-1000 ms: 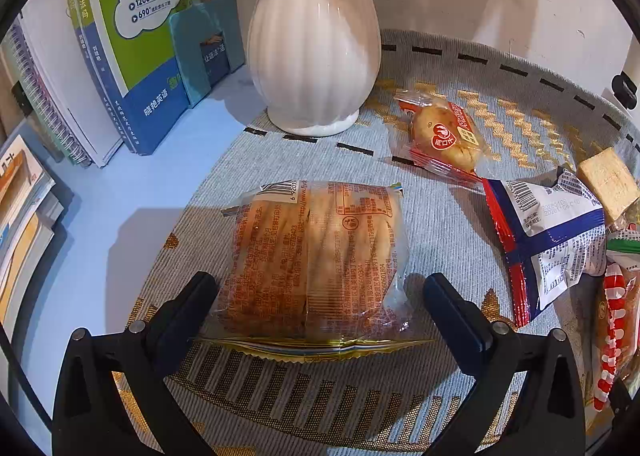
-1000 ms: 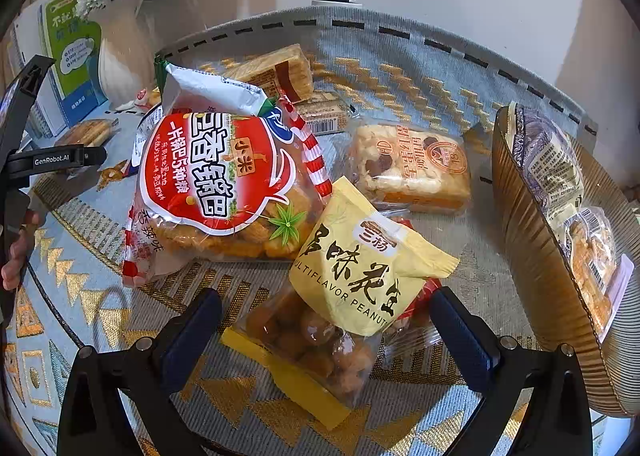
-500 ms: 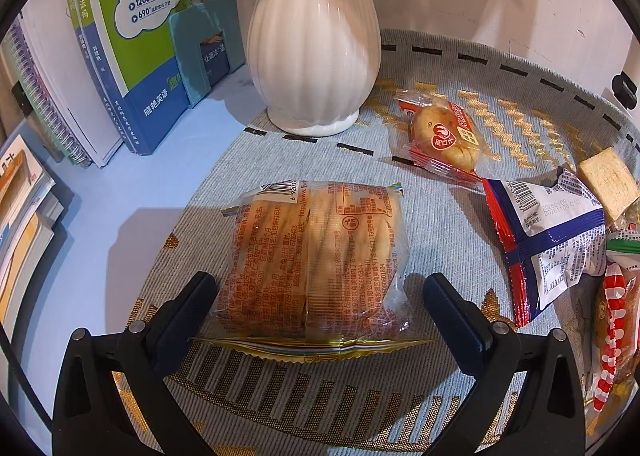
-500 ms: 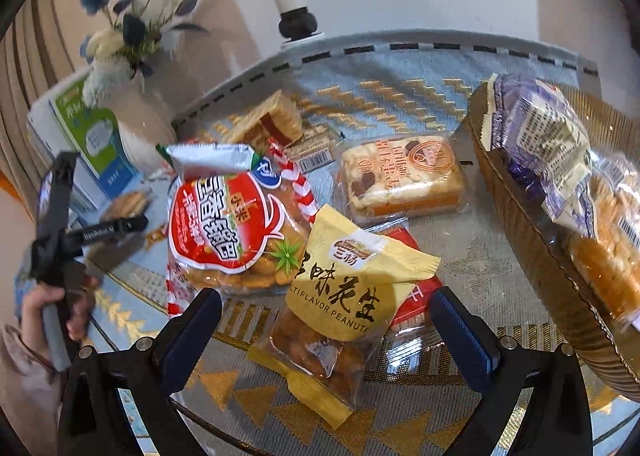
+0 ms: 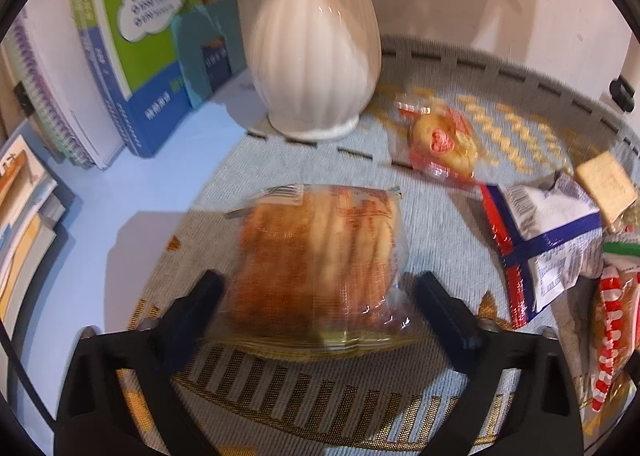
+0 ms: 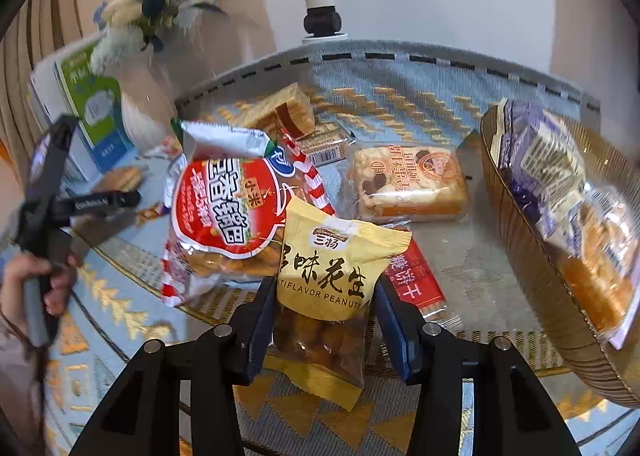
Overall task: Organize snacks
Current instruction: 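Grasp the orange bread pack with the left tool while the right tool grasps the yellow peanut bag, then drop the bread pack and yellow peanut bag into the amber bowl with both tools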
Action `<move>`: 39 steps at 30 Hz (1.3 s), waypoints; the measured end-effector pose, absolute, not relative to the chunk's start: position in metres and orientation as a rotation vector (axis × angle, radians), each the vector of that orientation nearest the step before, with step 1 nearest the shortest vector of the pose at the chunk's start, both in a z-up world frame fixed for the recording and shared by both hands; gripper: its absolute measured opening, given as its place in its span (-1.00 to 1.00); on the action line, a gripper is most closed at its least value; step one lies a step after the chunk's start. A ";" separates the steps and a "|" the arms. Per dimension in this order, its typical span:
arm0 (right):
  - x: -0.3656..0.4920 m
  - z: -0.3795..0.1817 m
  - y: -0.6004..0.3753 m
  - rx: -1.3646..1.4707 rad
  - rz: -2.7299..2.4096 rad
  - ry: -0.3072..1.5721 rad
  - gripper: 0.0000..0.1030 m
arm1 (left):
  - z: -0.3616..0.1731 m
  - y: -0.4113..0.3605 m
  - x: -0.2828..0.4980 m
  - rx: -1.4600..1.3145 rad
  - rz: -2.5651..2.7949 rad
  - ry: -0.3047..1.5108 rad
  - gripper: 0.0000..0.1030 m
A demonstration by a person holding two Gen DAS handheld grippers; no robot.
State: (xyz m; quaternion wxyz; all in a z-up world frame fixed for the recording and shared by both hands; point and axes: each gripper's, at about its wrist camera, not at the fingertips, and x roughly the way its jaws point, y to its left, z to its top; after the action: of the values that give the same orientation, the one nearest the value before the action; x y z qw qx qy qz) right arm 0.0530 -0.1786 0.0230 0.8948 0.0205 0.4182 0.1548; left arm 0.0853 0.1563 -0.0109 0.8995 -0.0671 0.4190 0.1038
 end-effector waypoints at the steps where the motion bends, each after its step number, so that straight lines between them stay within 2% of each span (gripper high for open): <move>1: 0.053 0.022 -0.182 0.079 0.346 0.872 -0.08 | -0.008 0.157 0.081 -0.162 0.163 0.837 0.37; 4: 0.054 0.021 -0.186 0.120 0.367 0.873 -0.08 | -0.002 0.153 0.073 -0.150 0.150 0.793 0.10; 29: 0.040 0.046 -0.186 0.235 0.519 0.786 -0.08 | 0.025 0.132 0.046 -0.089 0.069 0.613 0.07; 34: 0.038 0.068 -0.198 0.282 0.553 0.729 -0.08 | 0.039 0.124 0.034 -0.075 0.093 0.574 0.07; 39: 0.033 0.101 -0.229 0.336 0.539 0.632 -0.08 | 0.075 0.092 0.022 -0.103 0.011 0.522 0.07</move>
State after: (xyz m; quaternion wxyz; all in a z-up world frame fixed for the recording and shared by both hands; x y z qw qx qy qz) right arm 0.0335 -0.2295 0.1012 0.9013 0.1622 0.3056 0.2606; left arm 0.0223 0.0917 0.0748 0.9648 -0.0508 0.2578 0.0056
